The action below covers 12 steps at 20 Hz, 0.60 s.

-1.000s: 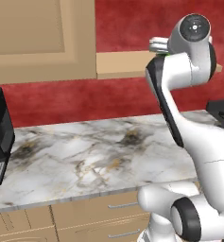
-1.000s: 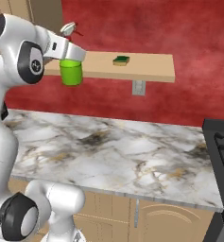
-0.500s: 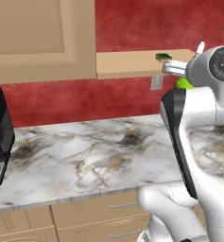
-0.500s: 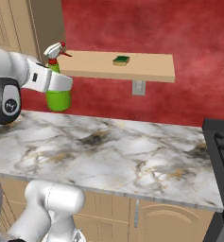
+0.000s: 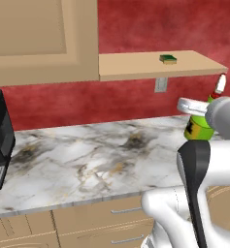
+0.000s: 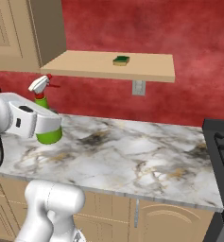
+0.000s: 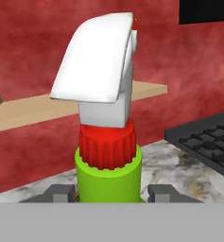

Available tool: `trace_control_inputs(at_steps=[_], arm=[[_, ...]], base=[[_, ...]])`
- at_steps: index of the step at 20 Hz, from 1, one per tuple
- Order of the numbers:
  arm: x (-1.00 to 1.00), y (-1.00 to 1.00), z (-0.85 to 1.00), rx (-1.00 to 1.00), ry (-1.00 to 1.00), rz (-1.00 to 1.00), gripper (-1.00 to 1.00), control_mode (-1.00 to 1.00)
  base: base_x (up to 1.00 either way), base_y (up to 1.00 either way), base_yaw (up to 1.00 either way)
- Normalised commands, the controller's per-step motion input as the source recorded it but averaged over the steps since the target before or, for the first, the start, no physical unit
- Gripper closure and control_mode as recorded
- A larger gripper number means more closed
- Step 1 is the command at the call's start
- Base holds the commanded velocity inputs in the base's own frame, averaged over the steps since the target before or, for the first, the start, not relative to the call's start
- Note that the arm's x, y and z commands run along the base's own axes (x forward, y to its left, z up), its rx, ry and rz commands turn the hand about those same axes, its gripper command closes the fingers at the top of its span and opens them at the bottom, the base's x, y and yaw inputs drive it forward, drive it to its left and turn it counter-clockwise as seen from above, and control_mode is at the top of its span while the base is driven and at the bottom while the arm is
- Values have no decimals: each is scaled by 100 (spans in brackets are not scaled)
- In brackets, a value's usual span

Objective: Locate and retrieve the spray and sponge from the cabinet. Place them next to the sink.

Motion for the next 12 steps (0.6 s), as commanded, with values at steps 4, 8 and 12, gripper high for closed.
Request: trace_control_inputs(at_steps=[4,8,12], arm=[[0,0,0,0,0,0,100,-100],[0,0,0,0,0,0,100,-100],[0,0,0,0,0,0,100,100]], base=[[0,0,0],[0,0,0],[-2,-5,-11]])
